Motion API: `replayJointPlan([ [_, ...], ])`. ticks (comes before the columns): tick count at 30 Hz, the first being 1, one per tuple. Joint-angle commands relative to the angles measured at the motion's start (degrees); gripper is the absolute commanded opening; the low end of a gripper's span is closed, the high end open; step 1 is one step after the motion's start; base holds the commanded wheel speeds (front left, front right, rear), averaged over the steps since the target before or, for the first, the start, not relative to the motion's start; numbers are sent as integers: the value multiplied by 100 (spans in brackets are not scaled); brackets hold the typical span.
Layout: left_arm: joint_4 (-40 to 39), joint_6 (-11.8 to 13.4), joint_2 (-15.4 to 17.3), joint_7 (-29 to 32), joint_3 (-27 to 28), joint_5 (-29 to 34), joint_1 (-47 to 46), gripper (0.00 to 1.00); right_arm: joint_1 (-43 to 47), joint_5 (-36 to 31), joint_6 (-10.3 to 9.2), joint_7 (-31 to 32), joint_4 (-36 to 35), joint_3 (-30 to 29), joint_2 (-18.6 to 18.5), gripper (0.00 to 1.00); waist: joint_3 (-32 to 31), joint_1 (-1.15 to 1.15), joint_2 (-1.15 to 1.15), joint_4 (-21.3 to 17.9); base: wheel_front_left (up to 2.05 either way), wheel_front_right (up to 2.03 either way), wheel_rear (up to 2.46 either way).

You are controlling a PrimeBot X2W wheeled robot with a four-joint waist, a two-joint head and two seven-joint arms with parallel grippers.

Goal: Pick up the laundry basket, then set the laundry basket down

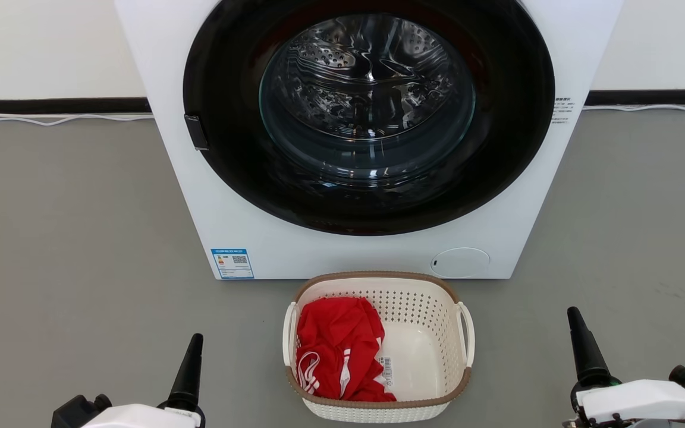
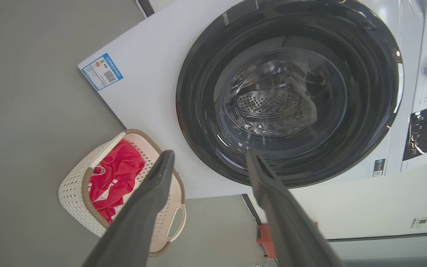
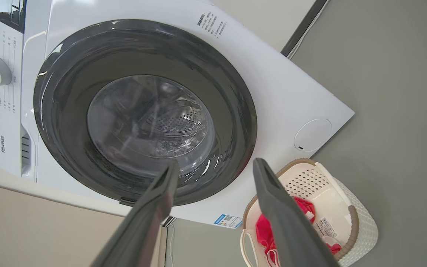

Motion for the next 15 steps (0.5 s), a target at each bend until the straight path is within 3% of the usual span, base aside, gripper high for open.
replayJointPlan([
  [1,-142,30,43,-56,31,157,-274,100,-150,-197,17,-92,-183,48,-63,100,-1,-1,0,4,0,0,0],
  [15,-145,67,57,-291,-80,1087,-312,100,-155,-1213,22,-327,-147,117,-69,100,-28,-1,0,26,0,0,0],
])
